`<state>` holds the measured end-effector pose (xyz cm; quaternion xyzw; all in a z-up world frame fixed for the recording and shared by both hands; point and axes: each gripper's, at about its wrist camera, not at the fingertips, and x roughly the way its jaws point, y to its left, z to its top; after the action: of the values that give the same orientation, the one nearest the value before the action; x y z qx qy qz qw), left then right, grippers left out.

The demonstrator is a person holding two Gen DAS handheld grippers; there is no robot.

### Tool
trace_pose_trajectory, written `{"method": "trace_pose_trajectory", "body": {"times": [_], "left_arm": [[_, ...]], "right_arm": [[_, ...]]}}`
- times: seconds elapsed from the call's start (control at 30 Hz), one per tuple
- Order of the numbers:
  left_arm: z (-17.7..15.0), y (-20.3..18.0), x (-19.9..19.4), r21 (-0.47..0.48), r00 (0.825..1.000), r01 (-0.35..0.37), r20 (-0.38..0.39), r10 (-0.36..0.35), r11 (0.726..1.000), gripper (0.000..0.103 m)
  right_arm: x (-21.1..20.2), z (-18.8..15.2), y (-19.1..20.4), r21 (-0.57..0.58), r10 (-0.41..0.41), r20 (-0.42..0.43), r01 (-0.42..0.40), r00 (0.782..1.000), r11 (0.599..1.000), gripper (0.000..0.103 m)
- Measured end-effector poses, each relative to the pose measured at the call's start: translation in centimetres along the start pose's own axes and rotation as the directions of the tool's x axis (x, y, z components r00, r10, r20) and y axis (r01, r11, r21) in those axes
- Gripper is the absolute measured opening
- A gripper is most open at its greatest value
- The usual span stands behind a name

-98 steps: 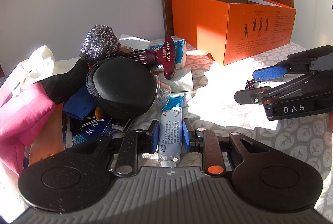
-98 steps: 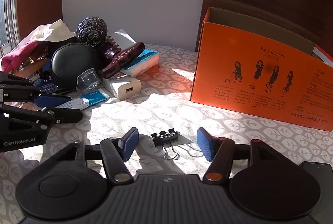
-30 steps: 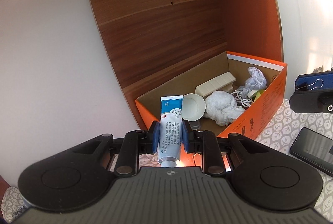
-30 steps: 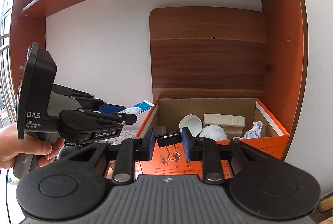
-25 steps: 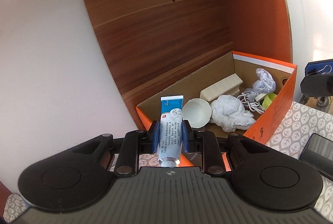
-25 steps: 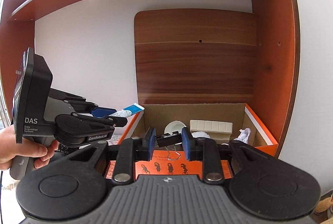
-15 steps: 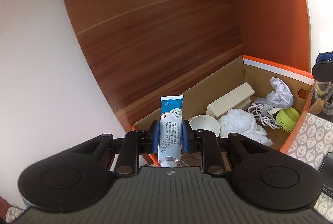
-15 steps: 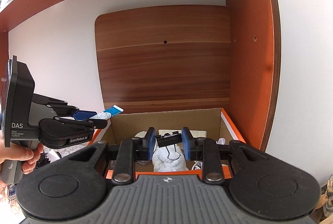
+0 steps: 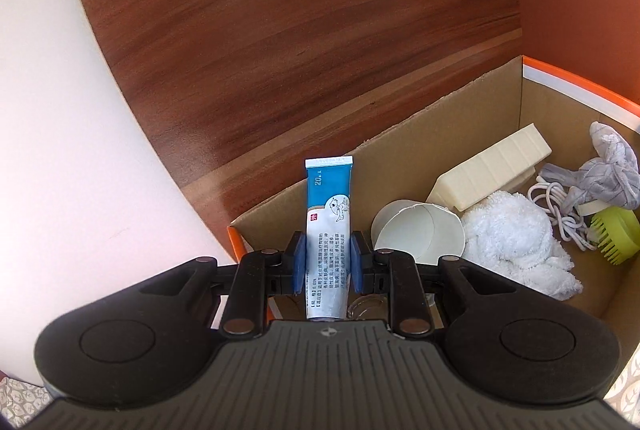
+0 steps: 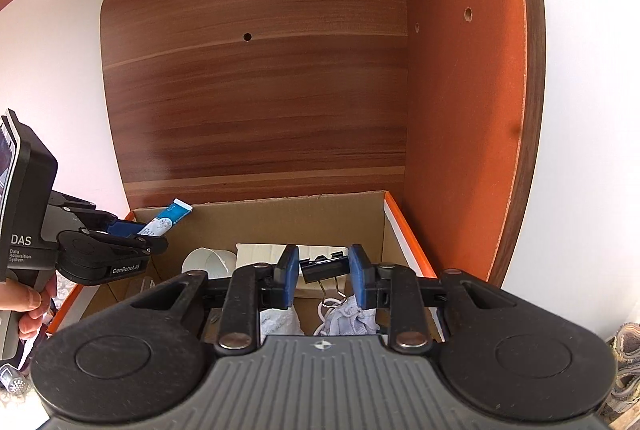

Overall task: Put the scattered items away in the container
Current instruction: 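Carry the toothpaste tube and binder clip over the orange box, then lower tube and clip into the box and open both tools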

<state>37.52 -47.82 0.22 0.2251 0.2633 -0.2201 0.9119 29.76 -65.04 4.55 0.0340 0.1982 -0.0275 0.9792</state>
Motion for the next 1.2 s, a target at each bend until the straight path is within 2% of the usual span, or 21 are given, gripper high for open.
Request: {"method": "trace_pose_trajectory", "body": {"times": [0.27,0.6,1.03,1.13,1.2], "left_arm": [[-0.6,0.5,0.3,0.0,0.999,-0.006,-0.035,0.006,1.0,0.022],[-1.0,0.8,-0.8,0.013,0.999,-0.001,-0.043,0.001,1.0,0.022],[-1.7,1.3,-2.9,0.019,0.998,0.021,-0.054,-0.02,1.0,0.025],[-1.9,1.2,-3.4,0.029,0.998,0.023,-0.053,-0.022,0.999,0.029],[-2.0,1.1,-3.9,0.046,0.999,0.007,-0.046,-0.005,0.999,0.038]], "right_arm": [[1.8,-0.7,-0.5,0.021,-0.003,-0.038,0.003,0.999,1.0,0.025],[3.4,-1.6,-1.6,0.058,-0.018,-0.082,0.023,0.996,0.998,0.025],[3.7,-2.1,-1.6,0.064,-0.022,-0.096,0.028,0.995,0.998,0.026],[3.6,-2.1,-1.6,0.064,-0.02,-0.093,0.026,0.995,0.998,0.03],[3.6,-2.1,-1.4,0.058,-0.015,-0.097,0.02,0.995,0.998,0.046]]}}
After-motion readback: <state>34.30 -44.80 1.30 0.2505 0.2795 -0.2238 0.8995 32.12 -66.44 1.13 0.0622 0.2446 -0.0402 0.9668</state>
